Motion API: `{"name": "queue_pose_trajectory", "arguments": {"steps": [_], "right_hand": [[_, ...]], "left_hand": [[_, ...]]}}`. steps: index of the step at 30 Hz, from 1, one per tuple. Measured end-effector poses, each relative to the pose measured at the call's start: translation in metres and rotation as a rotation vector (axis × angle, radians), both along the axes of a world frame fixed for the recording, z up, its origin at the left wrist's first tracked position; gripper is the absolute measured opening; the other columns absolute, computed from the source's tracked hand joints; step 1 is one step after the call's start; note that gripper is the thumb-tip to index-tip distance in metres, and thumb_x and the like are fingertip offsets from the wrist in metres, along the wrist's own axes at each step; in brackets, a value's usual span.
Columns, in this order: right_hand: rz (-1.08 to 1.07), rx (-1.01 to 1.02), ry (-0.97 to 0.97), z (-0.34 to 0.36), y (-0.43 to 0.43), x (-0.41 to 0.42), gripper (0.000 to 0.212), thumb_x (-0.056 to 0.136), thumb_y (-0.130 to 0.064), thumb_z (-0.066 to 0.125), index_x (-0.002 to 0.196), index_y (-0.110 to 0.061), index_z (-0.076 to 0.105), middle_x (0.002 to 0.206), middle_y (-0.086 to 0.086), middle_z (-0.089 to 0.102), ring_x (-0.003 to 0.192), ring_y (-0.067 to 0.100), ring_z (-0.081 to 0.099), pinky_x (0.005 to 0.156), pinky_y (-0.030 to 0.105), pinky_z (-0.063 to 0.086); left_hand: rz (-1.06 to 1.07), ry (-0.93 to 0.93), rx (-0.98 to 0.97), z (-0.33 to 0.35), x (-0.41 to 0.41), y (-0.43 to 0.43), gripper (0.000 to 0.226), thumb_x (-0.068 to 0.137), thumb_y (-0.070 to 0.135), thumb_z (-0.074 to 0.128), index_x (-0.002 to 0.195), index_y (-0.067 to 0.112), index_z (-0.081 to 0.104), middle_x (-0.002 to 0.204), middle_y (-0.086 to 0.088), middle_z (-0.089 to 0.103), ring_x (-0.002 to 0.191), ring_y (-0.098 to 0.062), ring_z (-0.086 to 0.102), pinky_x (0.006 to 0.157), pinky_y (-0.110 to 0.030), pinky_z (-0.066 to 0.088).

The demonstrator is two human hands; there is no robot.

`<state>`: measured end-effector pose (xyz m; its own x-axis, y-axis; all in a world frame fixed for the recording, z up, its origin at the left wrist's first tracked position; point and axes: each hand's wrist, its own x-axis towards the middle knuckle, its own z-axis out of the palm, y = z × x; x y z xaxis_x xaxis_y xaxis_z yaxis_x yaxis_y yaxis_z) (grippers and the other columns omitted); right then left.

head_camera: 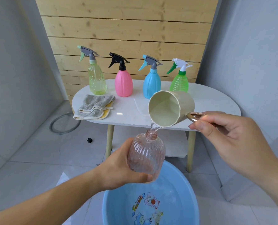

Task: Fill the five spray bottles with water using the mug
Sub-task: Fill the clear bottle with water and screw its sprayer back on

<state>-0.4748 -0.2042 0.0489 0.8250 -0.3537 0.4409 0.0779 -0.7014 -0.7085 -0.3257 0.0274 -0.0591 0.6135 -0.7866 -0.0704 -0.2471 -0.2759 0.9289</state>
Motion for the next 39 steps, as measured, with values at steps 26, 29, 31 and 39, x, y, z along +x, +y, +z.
{"name": "queue_pose_trajectory", "arguments": {"steps": [26,29,31,39], "right_hand": [[0.060,-0.257,-0.178,-0.0036,-0.0021,0.0039,0.024,0.090,-0.035,0.056,0.085,-0.020,0.075,0.097,-0.022,0.069,0.112,0.009,0.061,0.093,0.010,0.041],[0.064,-0.301,-0.200,-0.0036,-0.0017,0.0040,0.025,0.091,-0.034,0.056,0.085,-0.018,0.075,0.097,-0.025,0.067,0.113,0.009,0.060,0.095,0.012,0.041],[0.063,-0.331,-0.216,-0.0043,-0.0017,0.0041,0.026,0.091,-0.032,0.056,0.084,-0.016,0.074,0.097,-0.024,0.067,0.114,0.012,0.060,0.095,0.015,0.042],[0.073,-0.499,-0.258,-0.0060,-0.0010,0.0048,0.027,0.093,-0.026,0.056,0.082,-0.008,0.073,0.089,-0.012,0.068,0.113,0.025,0.058,0.094,0.030,0.047]], "left_hand": [[-0.019,0.043,-0.015,-0.0019,-0.0006,-0.0002,0.095,0.061,0.031,0.098,0.140,0.037,0.047,0.129,0.009,0.065,0.124,-0.019,0.065,0.104,-0.046,0.057],[-0.018,0.050,-0.013,-0.0026,0.0004,-0.0007,0.096,0.061,0.031,0.099,0.142,0.036,0.047,0.131,0.007,0.065,0.124,-0.020,0.065,0.104,-0.046,0.057],[-0.016,0.049,-0.009,-0.0031,0.0008,-0.0008,0.096,0.061,0.032,0.099,0.141,0.036,0.047,0.131,0.007,0.064,0.124,-0.020,0.065,0.104,-0.047,0.057],[-0.020,0.053,0.007,-0.0031,-0.0004,0.0004,0.097,0.060,0.034,0.098,0.141,0.038,0.045,0.131,0.008,0.064,0.124,-0.019,0.065,0.102,-0.046,0.058]]}}
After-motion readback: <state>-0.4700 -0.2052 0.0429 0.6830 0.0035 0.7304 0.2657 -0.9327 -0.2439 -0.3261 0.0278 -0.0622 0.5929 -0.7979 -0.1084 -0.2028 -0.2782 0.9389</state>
